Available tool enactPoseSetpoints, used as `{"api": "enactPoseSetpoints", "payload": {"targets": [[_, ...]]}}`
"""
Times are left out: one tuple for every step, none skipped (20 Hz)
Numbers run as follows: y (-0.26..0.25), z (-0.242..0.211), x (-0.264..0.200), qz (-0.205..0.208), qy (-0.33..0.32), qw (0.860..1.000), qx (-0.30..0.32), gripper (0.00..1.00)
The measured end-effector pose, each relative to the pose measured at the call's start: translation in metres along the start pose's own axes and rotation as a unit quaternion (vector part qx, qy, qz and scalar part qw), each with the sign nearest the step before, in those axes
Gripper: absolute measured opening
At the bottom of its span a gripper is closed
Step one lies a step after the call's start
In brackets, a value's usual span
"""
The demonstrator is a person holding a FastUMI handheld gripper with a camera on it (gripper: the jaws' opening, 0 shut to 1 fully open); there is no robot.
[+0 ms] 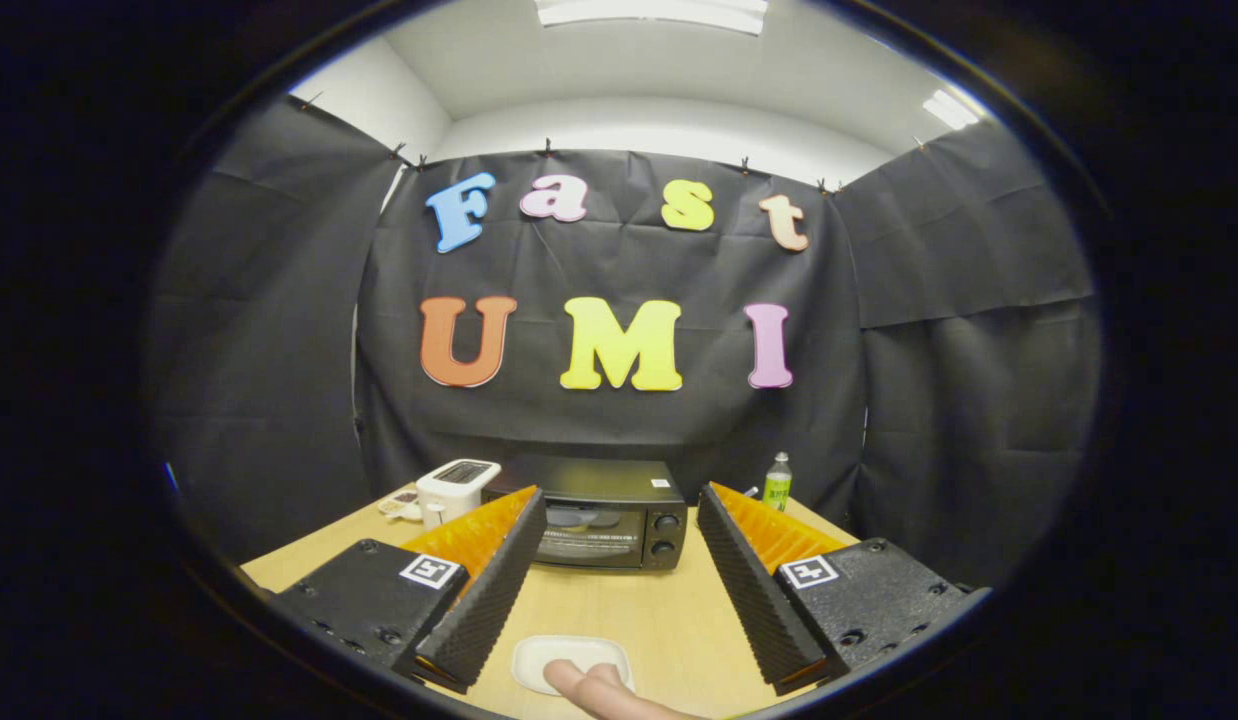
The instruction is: Open the toaster oven, put the food inside, and close the toaster oven door.
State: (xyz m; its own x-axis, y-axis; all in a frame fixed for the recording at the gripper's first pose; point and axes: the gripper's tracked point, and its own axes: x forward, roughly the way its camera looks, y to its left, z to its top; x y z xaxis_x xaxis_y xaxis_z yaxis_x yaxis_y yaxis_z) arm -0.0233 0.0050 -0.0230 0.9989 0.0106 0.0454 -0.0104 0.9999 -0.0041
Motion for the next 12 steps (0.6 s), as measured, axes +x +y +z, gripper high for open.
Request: {"api": "enactPoseSetpoints", "payload": {"targets": [[0.000,-0.002,-0.001,0.000,0.001,1.000,0.000,1.00],[0.001,-0.002,-0.001,0.001,0.002,1.000,0.001,1.00],[0.002,-0.003,-0.002,0.003,0.003,1.000,0.002,1.00],[0.002,-0.005,-0.002,0.004,0.004,1.000,0.002,1.00],[0.003,-0.006,-0.002,0.004,0.005,1.000,0.000,1.00],[0.003,-0.007,0.000,0.005,0.006,1.000,-0.002,1.00],[0.005,-0.008,-0.001,0.005,0.006,1.000,-0.004,1.00],[0.007,-0.010,0.000,0.008,0.008,1.000,-0.005,1.00],[0.009,-0.011,-0.001,0.010,0.009,1.000,-0.007,1.00],[0.011,-0.010,-0.002,0.013,0.008,1.000,-0.009,1.00],[0.012,-0.010,-0.002,0.015,0.007,1.000,-0.011,1.00],[0.013,-0.010,-0.003,0.016,0.006,1.000,-0.013,1.00]]}}
